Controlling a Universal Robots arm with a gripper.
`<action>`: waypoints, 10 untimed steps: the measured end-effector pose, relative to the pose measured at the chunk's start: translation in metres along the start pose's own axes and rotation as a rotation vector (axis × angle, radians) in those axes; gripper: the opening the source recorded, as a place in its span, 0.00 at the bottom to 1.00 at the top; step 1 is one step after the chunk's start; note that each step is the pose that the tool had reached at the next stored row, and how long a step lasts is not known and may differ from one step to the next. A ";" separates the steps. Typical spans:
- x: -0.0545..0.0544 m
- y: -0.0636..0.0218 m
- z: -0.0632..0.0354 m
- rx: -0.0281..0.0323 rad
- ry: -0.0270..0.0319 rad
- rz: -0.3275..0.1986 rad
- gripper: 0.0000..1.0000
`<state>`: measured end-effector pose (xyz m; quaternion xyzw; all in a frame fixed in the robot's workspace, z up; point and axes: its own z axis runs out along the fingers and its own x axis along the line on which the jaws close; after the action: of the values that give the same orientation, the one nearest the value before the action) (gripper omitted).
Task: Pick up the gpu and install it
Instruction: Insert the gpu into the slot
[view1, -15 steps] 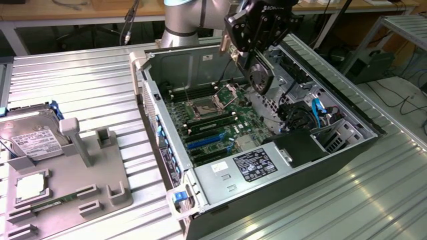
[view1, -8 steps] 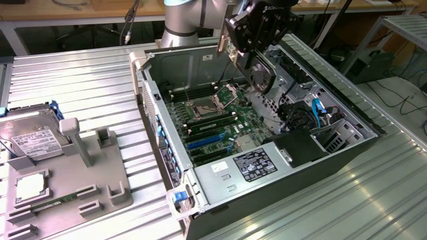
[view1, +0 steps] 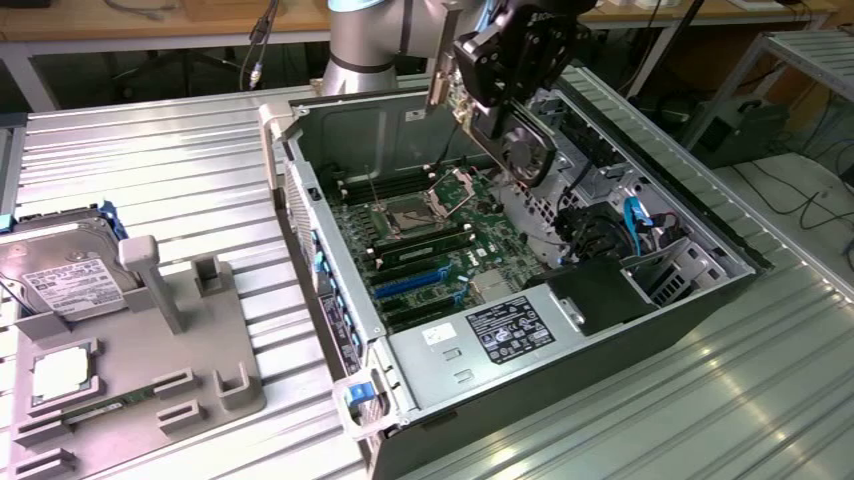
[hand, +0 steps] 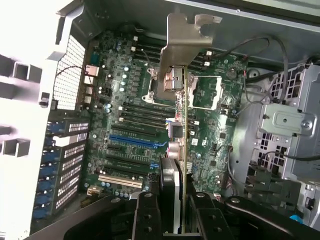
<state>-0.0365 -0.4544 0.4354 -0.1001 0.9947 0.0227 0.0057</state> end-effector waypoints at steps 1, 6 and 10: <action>0.000 0.0000 0.0000 -0.0002 0.0006 -0.013 0.28; 0.000 -0.0001 0.0000 -0.0009 0.0028 -0.061 0.28; 0.000 -0.0001 -0.0001 -0.0015 0.0045 -0.099 0.28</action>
<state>-0.0365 -0.4545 0.4355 -0.1492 0.9885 0.0229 0.0045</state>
